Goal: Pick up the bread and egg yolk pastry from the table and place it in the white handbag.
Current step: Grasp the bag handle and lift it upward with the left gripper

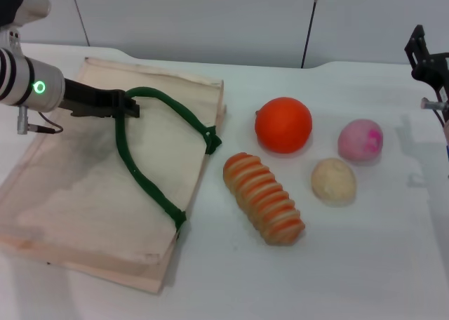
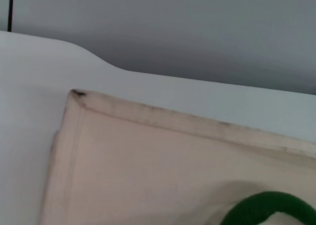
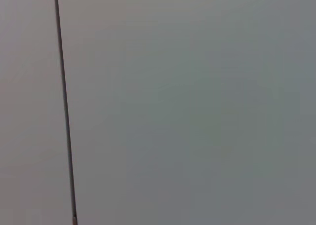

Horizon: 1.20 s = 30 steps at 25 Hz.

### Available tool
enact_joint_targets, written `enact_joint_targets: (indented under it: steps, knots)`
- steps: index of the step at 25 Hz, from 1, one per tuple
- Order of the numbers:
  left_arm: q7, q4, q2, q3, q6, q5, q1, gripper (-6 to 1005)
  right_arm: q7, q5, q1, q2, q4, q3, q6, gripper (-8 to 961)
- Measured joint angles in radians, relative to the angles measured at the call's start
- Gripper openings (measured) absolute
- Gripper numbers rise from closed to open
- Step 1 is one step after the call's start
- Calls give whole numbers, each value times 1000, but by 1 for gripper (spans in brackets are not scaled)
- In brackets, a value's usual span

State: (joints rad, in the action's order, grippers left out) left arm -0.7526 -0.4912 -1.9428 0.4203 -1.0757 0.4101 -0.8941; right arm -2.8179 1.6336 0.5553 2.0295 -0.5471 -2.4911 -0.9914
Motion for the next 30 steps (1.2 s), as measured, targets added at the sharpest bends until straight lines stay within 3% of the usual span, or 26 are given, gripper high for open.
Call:
enact_joint_targets:
  steps: [6, 12, 15, 20, 21, 22, 23, 24, 30]
  knots:
    - [-24, 0, -3, 0, 0, 4, 0, 235, 0, 0, 0, 1, -1, -1, -1, 732]
    - [-84, 0, -5, -13, -1, 62, 9, 144, 0, 0, 0, 2, -1, -3, 0, 732]
    - [-150, -2, -2, -14, -28, 178, 35, 114, 0, 1, -3, 1, -1, -6, 1, 732]
    - [-316, -22, 31, -15, -193, 497, 128, 114, 0, 74, -1, -12, -37, -14, 59, 733]
    - [-347, -22, 39, -15, -233, 555, 146, 114, 0, 107, -1, -20, -54, -14, 81, 733]
    - [-373, -22, 48, -16, -272, 609, 161, 114, 0, 161, -5, -46, -103, -14, 122, 733]
    - [-400, -21, 59, -16, -317, 669, 178, 114, 0, 161, -5, -46, -103, -14, 122, 733]
    - [-420, -18, 67, -16, -353, 718, 190, 114, 0, 182, -7, -63, -133, -14, 145, 733]
    - [-485, -14, 86, -15, -475, 909, 252, 114, 0, 256, -10, -191, -359, -31, 322, 733]
